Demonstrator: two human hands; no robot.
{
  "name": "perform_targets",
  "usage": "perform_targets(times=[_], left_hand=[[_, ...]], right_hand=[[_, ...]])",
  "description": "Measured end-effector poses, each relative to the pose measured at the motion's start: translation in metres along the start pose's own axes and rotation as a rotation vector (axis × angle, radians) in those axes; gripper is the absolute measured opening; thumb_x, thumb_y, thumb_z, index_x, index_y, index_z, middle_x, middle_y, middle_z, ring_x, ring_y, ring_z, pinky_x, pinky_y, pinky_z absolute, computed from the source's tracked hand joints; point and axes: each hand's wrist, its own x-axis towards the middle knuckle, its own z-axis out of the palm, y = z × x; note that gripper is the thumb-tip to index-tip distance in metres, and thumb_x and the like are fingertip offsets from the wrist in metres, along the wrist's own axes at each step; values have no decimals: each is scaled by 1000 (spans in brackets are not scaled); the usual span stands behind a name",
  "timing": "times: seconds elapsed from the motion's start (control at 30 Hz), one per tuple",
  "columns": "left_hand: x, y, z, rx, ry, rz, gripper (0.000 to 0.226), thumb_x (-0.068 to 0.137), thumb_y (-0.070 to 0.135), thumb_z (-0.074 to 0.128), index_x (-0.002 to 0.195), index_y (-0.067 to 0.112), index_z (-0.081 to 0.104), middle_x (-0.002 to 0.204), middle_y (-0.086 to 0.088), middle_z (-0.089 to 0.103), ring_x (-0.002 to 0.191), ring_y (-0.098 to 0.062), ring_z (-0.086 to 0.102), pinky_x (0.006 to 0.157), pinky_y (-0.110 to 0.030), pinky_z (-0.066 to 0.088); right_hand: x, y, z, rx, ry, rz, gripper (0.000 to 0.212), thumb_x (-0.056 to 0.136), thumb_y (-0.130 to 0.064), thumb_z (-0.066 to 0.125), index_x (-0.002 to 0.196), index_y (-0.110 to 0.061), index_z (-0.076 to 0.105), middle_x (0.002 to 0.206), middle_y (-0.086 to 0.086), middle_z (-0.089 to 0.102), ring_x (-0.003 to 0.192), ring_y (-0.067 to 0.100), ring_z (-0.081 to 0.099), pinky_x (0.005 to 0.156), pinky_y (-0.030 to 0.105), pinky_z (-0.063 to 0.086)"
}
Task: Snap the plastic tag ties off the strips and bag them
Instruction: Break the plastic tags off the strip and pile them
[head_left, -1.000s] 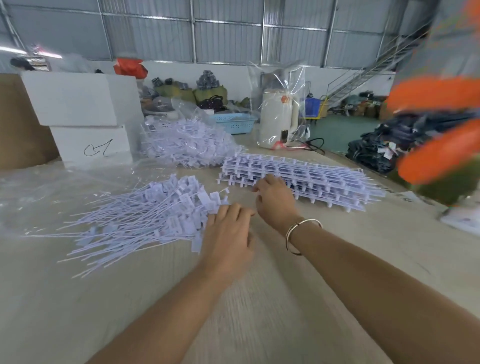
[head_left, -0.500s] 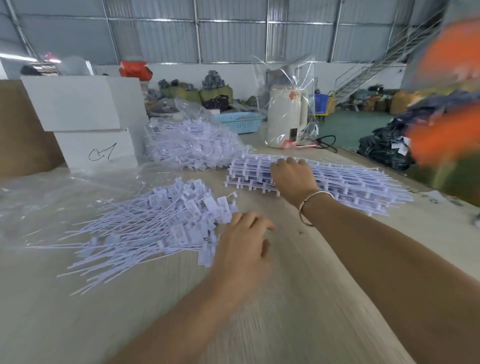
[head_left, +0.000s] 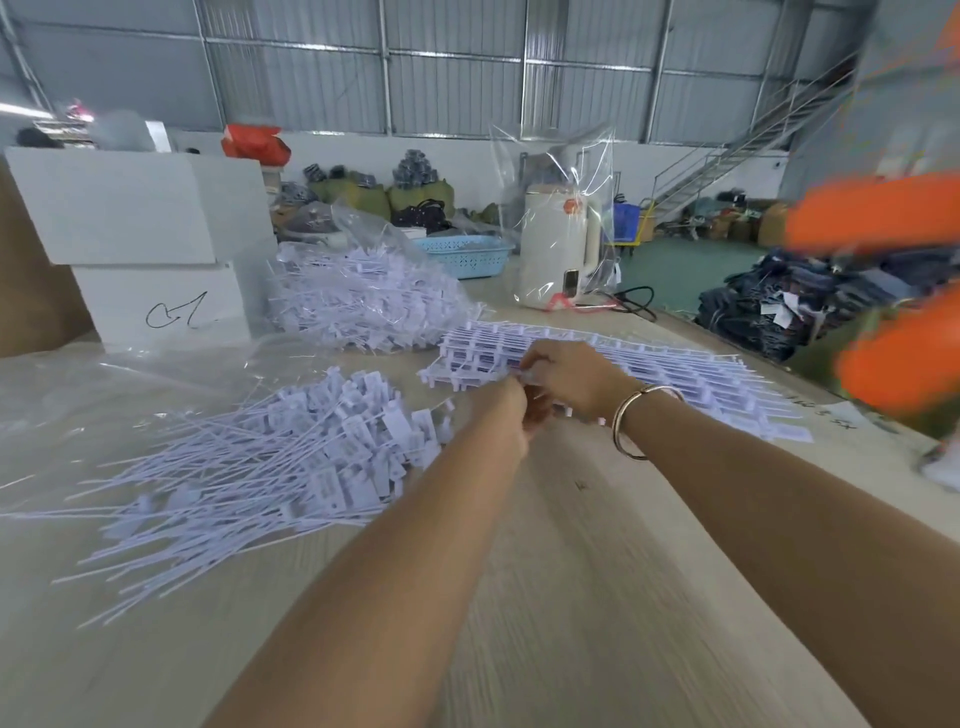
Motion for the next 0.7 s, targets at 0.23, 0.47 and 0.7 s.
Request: perform_targets(times=[0.23,0.47,0.7], left_hand=[[-17,-5,-9,81,145,67,21,100,10,39,87,4,54,62,-11,57,42,-15,53,51,-27,50],[-31,0,-40,177,247,210,21,103,20,30,115,11,46,58,-5,54,29,-7,50,44,-25,50],[-62,-16,-36,367,161,256,32,101,19,31,102,-3,55,48,-5,57,34,-12,55,44,-27,52]], right_hand=[[8,4,-6,-88,-41,19,30,96,-16,38,115,-2,57,119,12,58,108,29,56,92,38,46],[1,20,-9,-69,-107,-51,34,98,-17,35,121,-18,59,128,2,56,115,24,53,98,35,41],[-8,14,-3,-60,-189,-7,40,101,-38,32,133,-21,51,141,4,47,125,26,45,104,37,32]])
